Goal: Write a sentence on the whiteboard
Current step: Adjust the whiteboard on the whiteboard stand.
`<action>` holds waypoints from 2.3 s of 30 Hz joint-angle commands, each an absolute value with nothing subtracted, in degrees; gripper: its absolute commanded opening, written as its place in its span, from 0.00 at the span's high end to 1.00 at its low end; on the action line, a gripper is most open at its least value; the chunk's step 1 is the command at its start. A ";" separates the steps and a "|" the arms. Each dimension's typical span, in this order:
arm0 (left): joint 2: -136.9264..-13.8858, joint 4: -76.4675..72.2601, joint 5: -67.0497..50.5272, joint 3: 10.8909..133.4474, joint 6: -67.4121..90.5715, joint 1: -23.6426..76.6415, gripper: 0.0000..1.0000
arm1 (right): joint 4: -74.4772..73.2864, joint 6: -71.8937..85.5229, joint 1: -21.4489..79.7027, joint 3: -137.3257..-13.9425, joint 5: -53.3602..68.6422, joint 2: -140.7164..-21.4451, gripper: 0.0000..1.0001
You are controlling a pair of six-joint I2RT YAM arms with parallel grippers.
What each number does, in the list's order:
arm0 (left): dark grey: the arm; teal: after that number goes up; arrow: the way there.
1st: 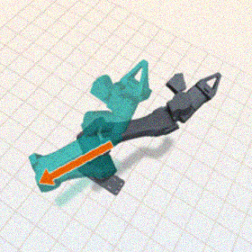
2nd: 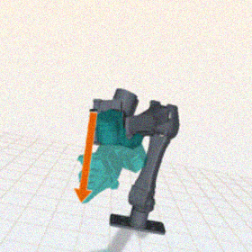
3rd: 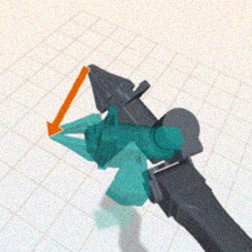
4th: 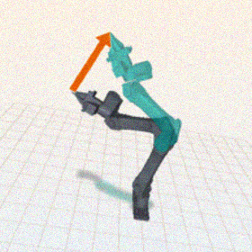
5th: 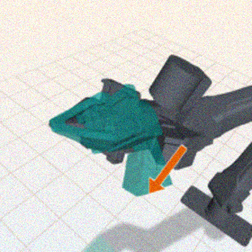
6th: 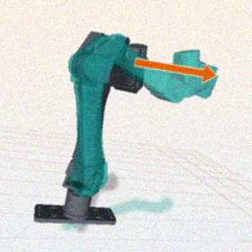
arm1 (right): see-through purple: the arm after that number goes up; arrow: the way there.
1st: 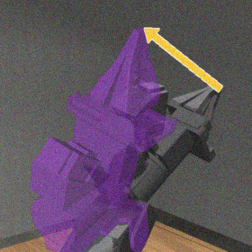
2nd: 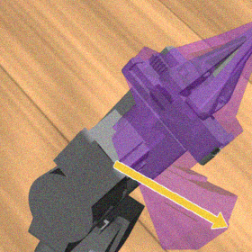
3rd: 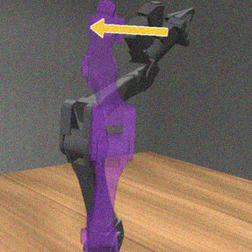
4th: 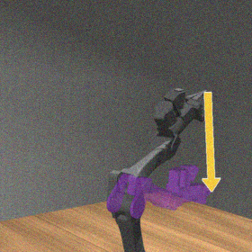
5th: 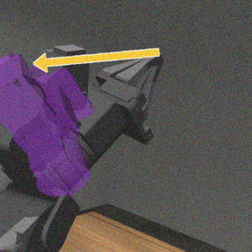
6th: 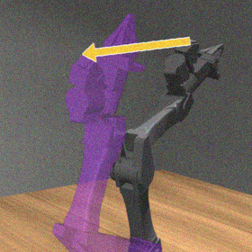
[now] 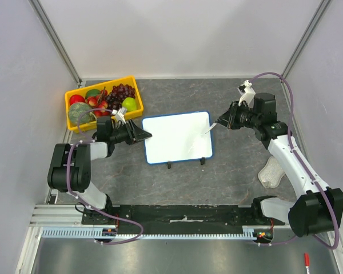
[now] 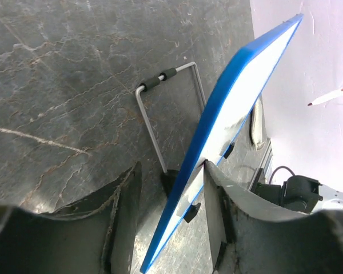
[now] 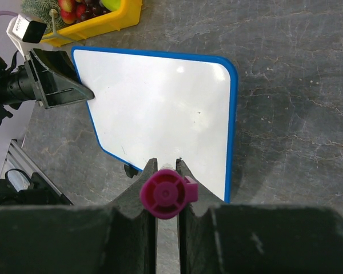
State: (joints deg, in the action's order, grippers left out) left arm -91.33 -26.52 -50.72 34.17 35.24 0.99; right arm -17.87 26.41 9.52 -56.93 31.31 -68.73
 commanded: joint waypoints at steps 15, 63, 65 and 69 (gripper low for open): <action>-95.63 -41.48 -58.36 36.12 32.87 4.92 0.98 | -16.52 26.81 9.32 -59.68 31.99 -69.35 1.00; -76.04 -25.94 -44.84 32.69 24.26 7.38 0.25 | -14.86 27.16 9.32 -57.92 33.13 -66.89 1.00; -72.70 -22.00 -42.21 33.57 24.43 7.38 0.22 | -14.42 27.07 9.49 -57.92 33.31 -66.53 1.00; -68.21 -13.91 -39.99 36.99 24.34 7.47 0.20 | -13.89 26.54 10.19 -58.09 32.87 -65.57 1.00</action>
State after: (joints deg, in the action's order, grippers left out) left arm -72.40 -22.87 -44.80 32.56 26.06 7.27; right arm -16.84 26.59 9.54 -57.21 31.92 -67.79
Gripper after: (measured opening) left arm 0.793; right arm 0.187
